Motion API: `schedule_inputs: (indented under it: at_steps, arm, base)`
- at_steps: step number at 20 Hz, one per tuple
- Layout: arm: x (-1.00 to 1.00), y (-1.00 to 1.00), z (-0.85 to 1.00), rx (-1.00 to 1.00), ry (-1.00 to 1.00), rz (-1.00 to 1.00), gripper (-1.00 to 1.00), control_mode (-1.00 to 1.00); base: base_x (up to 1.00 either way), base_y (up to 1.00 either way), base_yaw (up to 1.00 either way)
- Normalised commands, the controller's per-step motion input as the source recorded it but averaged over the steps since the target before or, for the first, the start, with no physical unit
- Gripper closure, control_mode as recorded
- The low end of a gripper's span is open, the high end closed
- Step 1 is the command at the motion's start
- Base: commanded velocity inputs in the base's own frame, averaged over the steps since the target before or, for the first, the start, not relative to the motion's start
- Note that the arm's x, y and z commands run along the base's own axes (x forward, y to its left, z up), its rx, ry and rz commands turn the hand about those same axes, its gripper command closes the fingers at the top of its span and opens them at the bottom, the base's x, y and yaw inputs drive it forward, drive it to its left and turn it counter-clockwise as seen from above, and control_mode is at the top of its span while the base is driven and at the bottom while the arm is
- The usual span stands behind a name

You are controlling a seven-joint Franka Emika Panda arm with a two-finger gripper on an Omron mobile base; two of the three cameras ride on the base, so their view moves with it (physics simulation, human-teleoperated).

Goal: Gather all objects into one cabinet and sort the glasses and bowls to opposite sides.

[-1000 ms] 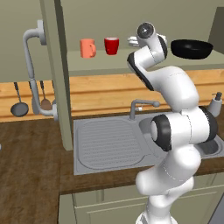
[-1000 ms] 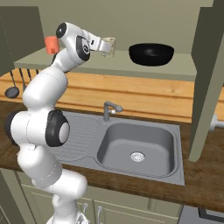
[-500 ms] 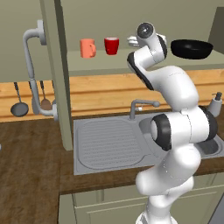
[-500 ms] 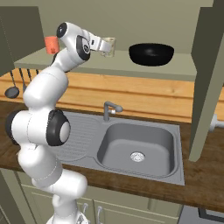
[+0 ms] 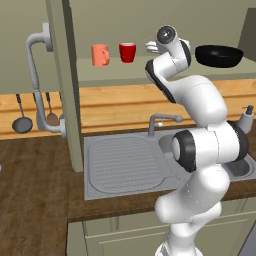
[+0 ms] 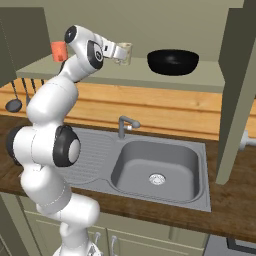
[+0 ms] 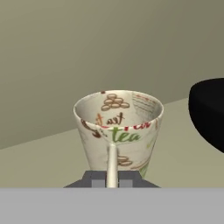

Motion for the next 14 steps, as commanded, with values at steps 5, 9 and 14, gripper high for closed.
schedule_inputs:
  at_steps: [5,9,14]
  arm:
    - [0.0,0.0,0.0,0.0,0.0,0.0,1.0,-1.0]
    - [0.0,0.0,0.0,0.0,0.0,0.0,1.0,-1.0]
    - [-0.26,-0.02,-0.05,0.0,-0.05,0.03,1.0,-1.0]
  base:
    - [0.0,0.0,0.0]
    - [0.0,0.0,0.0]
    - [0.0,0.0,0.0]
